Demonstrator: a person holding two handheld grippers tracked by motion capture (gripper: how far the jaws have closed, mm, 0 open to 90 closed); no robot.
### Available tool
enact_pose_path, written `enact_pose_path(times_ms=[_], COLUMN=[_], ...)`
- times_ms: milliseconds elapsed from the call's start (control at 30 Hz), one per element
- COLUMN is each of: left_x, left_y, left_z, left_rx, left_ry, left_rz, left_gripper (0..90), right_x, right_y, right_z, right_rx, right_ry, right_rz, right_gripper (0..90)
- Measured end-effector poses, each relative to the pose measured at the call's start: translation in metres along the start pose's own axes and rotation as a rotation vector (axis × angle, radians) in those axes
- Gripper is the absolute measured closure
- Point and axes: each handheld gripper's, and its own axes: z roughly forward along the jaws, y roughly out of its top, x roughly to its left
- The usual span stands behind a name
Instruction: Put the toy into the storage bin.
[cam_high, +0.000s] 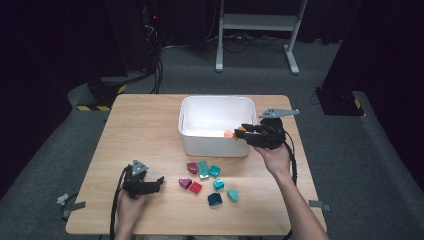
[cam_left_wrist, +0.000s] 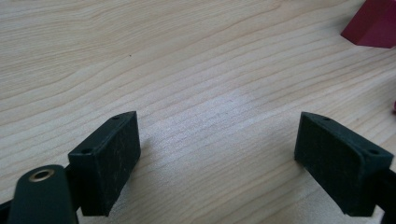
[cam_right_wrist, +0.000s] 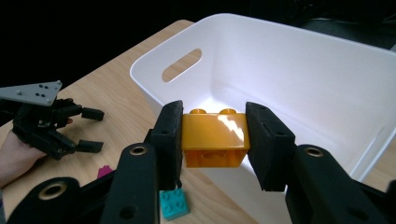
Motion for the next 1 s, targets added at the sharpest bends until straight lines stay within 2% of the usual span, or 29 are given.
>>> enact_pose_path(times_ms=[267,433,1000], left_x=[0.000,0.000,0.000], left_y=[0.000,0.000,0.000], left_z=[0.000,0.000,0.000], left_rx=[0.001,0.001,0.001], left_ry=[0.001,0.001,0.001], left_rz=[0.000,0.000,0.000], left_gripper=[14.5,14.5,14.6], right_x=[0.000,-0.004,-0.026], right_y=[0.019,0.023,0.019], right_z=[0.008,0.013,0.036], right_rx=[0.006,0.023,0.061], right_ry=[-0.013,-0.026,-0.093], right_rz=[-0.027,-0.028,0.024], right_gripper=[58.9,58.9,58.7])
